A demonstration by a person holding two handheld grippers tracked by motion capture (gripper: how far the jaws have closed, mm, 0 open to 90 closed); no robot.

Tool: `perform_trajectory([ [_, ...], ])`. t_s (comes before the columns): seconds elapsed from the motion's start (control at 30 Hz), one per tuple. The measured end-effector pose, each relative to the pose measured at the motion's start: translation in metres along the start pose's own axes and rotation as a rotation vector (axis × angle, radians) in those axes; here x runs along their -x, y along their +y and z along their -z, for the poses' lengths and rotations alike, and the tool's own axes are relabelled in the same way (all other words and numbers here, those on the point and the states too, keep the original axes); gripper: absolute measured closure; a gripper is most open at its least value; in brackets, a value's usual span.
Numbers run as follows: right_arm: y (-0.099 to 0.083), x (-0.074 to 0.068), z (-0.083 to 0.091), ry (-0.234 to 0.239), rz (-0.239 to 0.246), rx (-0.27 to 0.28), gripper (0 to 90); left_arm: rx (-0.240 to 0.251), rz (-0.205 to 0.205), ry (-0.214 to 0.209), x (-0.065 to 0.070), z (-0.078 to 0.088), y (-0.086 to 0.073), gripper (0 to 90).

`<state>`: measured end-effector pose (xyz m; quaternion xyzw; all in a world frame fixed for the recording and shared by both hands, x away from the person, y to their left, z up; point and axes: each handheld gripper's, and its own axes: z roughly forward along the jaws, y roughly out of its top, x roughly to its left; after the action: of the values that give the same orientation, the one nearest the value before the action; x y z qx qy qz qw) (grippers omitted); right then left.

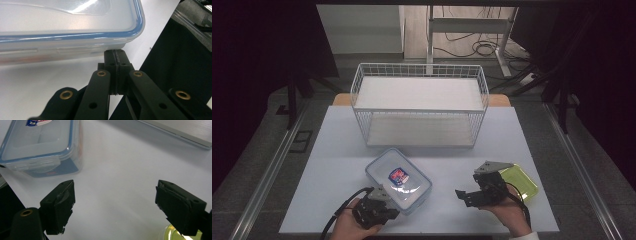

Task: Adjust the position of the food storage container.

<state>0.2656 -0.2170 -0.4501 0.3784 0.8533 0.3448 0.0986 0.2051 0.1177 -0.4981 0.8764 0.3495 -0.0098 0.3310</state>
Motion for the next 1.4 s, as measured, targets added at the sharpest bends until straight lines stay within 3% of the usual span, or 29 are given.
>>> perform_trajectory([
  [0.53, 0.001, -0.001, 0.002, -0.001, 0.001, 0.005, 16.2, 0.006, 0.029, 0.028, 0.015, -0.030, 0.033, 90.0],
  [0.7, -0.001, 0.000, 0.001, -0.008, -0.001, -0.002, 16.3, -0.005, 0.016, 0.022, 0.017, -0.040, 0.041, 90.0],
  [1.4, -0.002, 0.002, 0.002, -0.020, 0.002, -0.011, 16.3, 0.017, 0.047, 0.020, 0.012, -0.052, 0.055, 90.0],
])
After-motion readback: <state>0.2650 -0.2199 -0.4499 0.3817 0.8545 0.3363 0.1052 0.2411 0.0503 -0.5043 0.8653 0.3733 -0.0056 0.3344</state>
